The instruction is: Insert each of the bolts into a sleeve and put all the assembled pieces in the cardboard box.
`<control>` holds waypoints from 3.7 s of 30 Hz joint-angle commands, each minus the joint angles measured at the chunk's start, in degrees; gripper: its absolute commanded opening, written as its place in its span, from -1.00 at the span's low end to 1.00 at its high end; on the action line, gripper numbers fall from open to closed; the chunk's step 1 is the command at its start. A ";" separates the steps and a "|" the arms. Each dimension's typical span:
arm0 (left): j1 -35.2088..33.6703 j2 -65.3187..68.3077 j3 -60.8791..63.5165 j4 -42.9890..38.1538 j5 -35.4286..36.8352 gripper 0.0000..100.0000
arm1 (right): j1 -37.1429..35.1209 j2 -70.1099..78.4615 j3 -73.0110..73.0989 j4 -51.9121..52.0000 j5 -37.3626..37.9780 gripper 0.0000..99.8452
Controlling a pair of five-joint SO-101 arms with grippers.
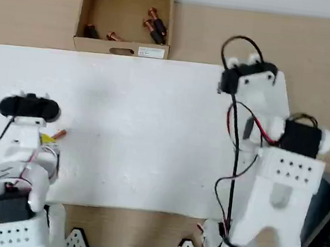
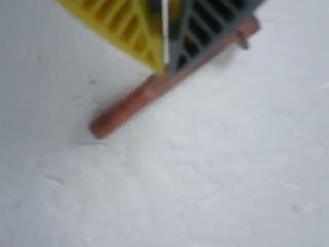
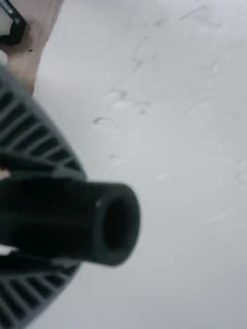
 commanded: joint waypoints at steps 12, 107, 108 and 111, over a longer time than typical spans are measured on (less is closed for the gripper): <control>-8.70 46.02 -32.26 11.60 -30.15 -0.99 | 7.96 -9.71 10.86 -1.76 -0.09 -0.98; 1.41 98.42 -86.51 29.27 73.67 -0.99 | 8.48 -14.37 9.80 -0.26 -0.35 -0.98; 1.41 98.42 -86.59 29.27 76.66 -0.99 | 8.48 -14.37 9.80 -0.26 -0.35 -0.98; 2.11 98.42 -86.51 29.27 87.47 -0.99 | 8.48 -14.37 9.80 -0.26 -0.35 -0.98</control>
